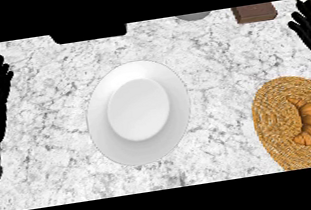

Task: Pick the croissant from the placemat and place it in the plate

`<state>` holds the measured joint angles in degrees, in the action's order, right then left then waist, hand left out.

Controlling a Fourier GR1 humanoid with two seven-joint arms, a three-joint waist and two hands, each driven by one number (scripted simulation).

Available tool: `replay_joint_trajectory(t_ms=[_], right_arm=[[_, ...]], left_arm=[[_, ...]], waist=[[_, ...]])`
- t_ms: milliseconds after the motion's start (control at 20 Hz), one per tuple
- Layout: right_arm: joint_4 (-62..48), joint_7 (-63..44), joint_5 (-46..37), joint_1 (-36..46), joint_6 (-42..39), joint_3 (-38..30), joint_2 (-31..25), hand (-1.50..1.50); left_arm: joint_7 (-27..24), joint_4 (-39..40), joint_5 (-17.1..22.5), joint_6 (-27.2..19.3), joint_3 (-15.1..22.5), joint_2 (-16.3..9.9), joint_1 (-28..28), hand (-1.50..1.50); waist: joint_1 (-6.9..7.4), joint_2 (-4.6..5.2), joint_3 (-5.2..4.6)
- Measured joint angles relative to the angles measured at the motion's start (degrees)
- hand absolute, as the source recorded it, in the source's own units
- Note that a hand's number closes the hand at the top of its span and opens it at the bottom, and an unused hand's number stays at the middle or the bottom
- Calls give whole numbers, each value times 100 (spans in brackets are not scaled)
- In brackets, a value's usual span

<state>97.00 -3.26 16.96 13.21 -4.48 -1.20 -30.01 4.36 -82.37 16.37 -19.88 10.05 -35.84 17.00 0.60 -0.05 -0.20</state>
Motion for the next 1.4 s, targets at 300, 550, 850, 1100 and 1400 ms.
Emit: replay_joint_trajectory(t_ms=[300, 550, 850, 1100, 1400], right_arm=[[-795, 497, -562, 481, 54, 618, 734, 150], [-1316, 76, -2490, 141, 877, 1111, 66, -150], [-1745, 1097, -2719, -617, 2511, 987, 1351, -150], [-1403, 1858, -2656, -1076, 2934, 765, 1625, -150], [-387, 456, -3371, -1243, 2773, 705, 786, -150]], left_arm=[[-140, -259, 33, 442, -70, 137, 270, 0], [-197, -418, 131, 636, 85, 286, 252, 0], [-205, -670, 229, 774, 101, 385, 78, 0], [-278, -705, 171, 914, -44, 459, -87, 0], [-68, -903, 122, 966, -166, 467, -112, 0]], waist=[[32, 21, 17], [-14, 43, -28], [-44, 18, 23], [-76, 4, 24], [-108, -20, 7]])
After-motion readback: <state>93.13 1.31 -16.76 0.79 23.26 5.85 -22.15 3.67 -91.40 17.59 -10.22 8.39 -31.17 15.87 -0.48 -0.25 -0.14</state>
